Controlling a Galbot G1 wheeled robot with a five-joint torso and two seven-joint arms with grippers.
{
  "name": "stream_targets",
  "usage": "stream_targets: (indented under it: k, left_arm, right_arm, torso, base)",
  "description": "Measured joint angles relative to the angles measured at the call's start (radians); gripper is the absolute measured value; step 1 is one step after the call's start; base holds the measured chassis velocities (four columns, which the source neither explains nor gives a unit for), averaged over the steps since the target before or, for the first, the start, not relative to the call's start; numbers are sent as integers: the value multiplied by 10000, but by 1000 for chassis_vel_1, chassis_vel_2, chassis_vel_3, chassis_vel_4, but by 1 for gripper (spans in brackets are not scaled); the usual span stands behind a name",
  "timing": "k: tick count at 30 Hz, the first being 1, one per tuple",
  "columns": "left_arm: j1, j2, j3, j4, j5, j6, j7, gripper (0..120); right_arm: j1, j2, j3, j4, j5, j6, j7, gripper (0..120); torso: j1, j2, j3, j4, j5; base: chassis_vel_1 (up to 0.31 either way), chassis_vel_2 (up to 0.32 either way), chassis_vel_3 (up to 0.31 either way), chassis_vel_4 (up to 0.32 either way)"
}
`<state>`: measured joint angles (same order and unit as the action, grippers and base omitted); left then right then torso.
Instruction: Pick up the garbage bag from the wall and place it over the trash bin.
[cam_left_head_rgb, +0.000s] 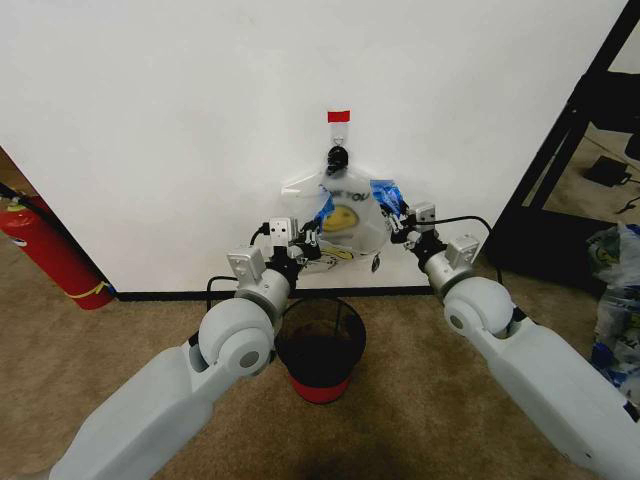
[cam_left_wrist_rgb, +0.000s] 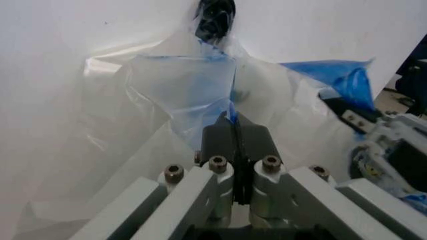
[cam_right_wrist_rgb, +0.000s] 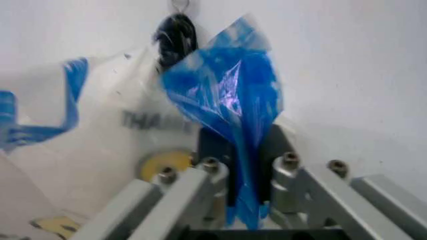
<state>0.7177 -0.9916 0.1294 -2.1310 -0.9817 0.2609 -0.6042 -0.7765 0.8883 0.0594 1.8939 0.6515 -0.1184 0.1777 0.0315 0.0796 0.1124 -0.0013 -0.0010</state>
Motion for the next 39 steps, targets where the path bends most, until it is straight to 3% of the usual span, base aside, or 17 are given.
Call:
stream_targets:
  k: [1, 12, 18, 21, 32, 39]
  left_arm:
    - [30, 6, -19, -16, 34, -8, 12, 0]
    - [1391, 393, -734, -917, 315, -81, 231, 0]
    - [2387, 712, -1226, -1641, 607, -107, 270, 0]
    - [2545, 732, -1251, -1763, 677, -123, 274, 0]
    - [3215, 811, -1284, -2049, 979, -170, 391, 0]
    - [3422, 824, -1317, -2175, 1130, -197, 456, 0]
  right_arm:
    - [-131, -37, 87, 164, 52, 20, -10, 0]
    - [-2052, -280, 993, 1461, 240, 211, -101, 0]
    - [-2591, -172, 951, 1987, 141, 162, -102, 0]
    - [-2956, -130, 1045, 2157, 0, 161, -101, 0]
    - [-4008, 110, 1358, 2490, -368, 218, -120, 0]
    - [-3943, 141, 1351, 2587, -399, 258, -68, 0]
  torso:
    - [0, 0, 0, -1, 0]
    - [-1, 0, -1, -6, 2]
    - [-1, 1, -1, 6, -1]
    - [-1, 1, -2, -6, 3]
    - [-1, 1, -1, 0, 0]
    - [-1, 1, 0, -1, 1]
  base:
    - [0, 0, 0, 0]
    - [0, 0, 0, 0]
    - [0, 0, 0, 0]
    - [0, 0, 0, 0]
    - [0, 0, 0, 0]
    - [0, 0, 0, 0]
